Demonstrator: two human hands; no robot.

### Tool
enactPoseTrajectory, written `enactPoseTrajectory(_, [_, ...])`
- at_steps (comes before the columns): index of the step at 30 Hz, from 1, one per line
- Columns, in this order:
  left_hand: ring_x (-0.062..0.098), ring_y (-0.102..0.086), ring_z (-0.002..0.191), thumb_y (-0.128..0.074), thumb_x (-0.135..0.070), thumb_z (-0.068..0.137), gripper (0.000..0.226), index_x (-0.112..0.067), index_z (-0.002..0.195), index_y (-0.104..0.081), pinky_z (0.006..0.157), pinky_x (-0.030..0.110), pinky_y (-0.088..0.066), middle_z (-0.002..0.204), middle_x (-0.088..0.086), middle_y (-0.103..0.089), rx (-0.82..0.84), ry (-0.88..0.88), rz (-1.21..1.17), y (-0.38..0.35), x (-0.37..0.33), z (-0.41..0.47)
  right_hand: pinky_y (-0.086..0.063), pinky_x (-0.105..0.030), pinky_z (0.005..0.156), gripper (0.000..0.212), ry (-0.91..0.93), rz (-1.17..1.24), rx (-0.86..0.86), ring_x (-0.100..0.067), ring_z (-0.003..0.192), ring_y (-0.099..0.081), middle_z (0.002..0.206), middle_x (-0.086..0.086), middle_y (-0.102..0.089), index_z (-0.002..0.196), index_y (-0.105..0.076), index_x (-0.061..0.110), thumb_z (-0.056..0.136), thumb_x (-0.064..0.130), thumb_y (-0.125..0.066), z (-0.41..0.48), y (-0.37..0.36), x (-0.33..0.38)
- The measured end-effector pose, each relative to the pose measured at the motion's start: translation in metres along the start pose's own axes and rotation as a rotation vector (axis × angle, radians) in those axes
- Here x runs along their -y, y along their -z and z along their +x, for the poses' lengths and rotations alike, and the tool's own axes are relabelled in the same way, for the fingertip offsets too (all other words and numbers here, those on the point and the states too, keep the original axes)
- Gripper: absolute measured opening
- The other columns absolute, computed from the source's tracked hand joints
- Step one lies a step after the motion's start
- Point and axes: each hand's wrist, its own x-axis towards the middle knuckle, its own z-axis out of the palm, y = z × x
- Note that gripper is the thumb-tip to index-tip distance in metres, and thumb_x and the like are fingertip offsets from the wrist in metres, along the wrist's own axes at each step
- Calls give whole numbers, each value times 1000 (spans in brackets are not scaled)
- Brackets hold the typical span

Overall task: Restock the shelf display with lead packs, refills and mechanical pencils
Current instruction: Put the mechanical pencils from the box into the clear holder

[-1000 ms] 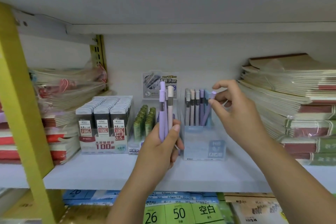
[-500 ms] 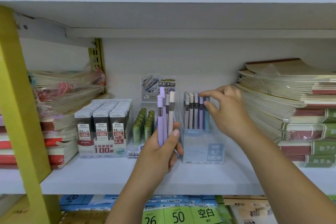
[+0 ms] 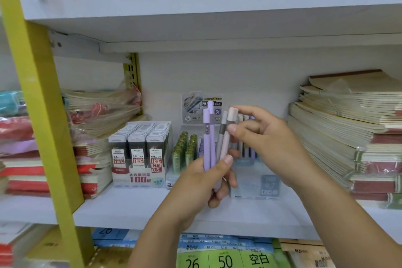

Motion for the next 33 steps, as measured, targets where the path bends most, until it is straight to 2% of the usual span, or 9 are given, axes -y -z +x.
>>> enactPoseTrajectory(4, [10, -49, 52, -64, -53, 84, 31, -32, 105, -73, 42, 20, -37, 77, 4, -67, -12, 9, -16, 1, 7, -1, -51, -29, 65, 26, -55, 84, -44, -14, 68, -66, 78, -4, -75, 107, -62, 23, 84, 17, -71, 3, -2, -4])
enactPoseTrajectory(7, [14, -60, 58, -63, -48, 89, 38, -22, 115, -70, 43, 23, -43, 88, 9, -74, -23, 20, -46, 5, 8, 0, -50, -20, 55, 25, -46, 174, -65, -13, 64, -66, 80, -9, -75, 107, -64, 20, 85, 9, -67, 4, 3, -4])
enactPoseTrajectory(12, [17, -64, 54, -62, -43, 84, 29, -30, 106, -74, 46, 24, -46, 95, 13, -76, -72, -8, -99, 15, 7, 2, -55, -22, 60, 27, 80, 213, -224, -16, 73, -70, 84, -13, -72, 106, -66, 23, 88, 3, -63, 5, 12, 1])
enactPoseTrajectory(14, [13, -52, 46, -62, -44, 81, 28, -33, 103, -75, 50, 25, -44, 83, 7, -74, -102, -28, -90, 17, 9, 5, -54, -19, 61, 28, 167, 207, -347, -13, 77, -70, 85, -9, -71, 106, -64, 24, 89, 2, -61, 6, 18, 6])
enactPoseTrajectory(17, [9, -36, 43, -60, -45, 82, 28, -34, 102, -75, 41, 19, -30, 65, 0, -60, -139, -34, -70, 17, 11, 7, -54, -22, 68, 34, 297, 6, -466, -13, 85, -69, 92, -3, -68, 109, -58, 35, 90, 7, -63, 6, 33, 7])
enactPoseTrajectory(19, [9, -33, 43, -59, -48, 81, 28, -36, 101, -74, 40, 19, -27, 62, -2, -57, -150, -25, -43, 17, 12, 7, -52, -28, 74, 37, 306, -160, -458, -14, 86, -67, 88, 2, -68, 107, -53, 42, 89, 12, -66, 5, 40, 2])
enactPoseTrajectory(23, [9, -34, 44, -55, -50, 86, 25, -40, 101, -73, 40, 20, -26, 63, 0, -58, -162, 3, -19, 18, 14, 8, -50, -21, 71, 33, 253, -365, -407, -6, 80, -64, 82, 9, -67, 99, -52, 39, 86, 14, -70, 8, 44, -16])
enactPoseTrajectory(28, [10, -38, 44, -50, -37, 101, 23, -38, 101, -73, 39, 19, -27, 66, 2, -61, -182, 35, 3, 17, 18, 9, -45, -8, 66, 37, 230, -432, -340, -1, 74, -62, 77, 11, -65, 88, -52, 43, 84, 11, -71, 9, 37, -31])
enactPoseTrajectory(33, [9, -38, 44, -49, -36, 101, 24, -36, 102, -73, 38, 18, -27, 66, 2, -60, -182, 37, 15, 16, 17, 8, -43, -6, 63, 32, 219, -470, -336, -2, 69, -59, 72, 10, -63, 90, -52, 39, 82, 16, -73, 10, 35, -32])
